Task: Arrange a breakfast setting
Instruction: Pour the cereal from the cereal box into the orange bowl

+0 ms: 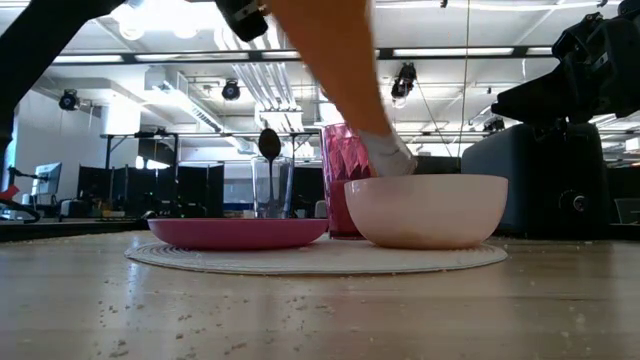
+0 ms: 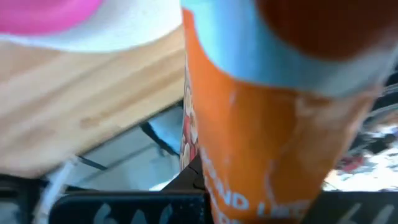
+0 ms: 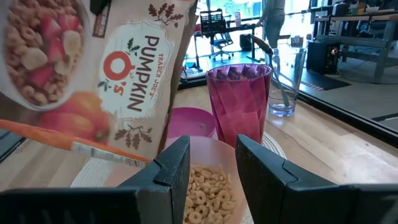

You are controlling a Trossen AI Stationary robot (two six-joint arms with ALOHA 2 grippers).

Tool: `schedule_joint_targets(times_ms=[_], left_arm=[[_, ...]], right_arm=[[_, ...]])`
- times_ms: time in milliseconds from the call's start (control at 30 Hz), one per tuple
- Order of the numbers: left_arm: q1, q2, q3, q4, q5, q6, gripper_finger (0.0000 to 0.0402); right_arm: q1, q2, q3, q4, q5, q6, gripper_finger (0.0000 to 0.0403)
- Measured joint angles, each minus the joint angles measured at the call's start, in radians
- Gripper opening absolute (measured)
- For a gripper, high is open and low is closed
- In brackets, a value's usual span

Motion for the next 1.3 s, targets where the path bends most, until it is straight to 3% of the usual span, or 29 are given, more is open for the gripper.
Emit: schedule_joint_targets(times_ms=[267,600,833,1100,1300], left_arm=[[-0.043,-0.016,0.0,0.0,-0.119,0.153,0.0],[-0.14,-0.094,-0.001,0.0,-0.305,0.224,0.0],[-0.269,-0.18,-0.002,-0.001,-0.585,0.258,0.0],[-0.445,-0.257,-0.013,-0.001,-0.975,0.256,0.0],[-0.534,-0.304,-0.047,0.0,-1.152,0.215,0.0]], right_arm=[[0.0,0.0,0.0,0.0,0.0,0.0,0.0118],[0.0,0.0,0.0,0.0,0.0,0.001,0.0118],[0.0,0.0,0.0,0.0,0.0,0.0,0.0118],[0.0,0.0,0.0,0.0,0.0,0.0,0.0118],[0.0,0.0,0.0,0.0,0.0,0.0,0.0118]])
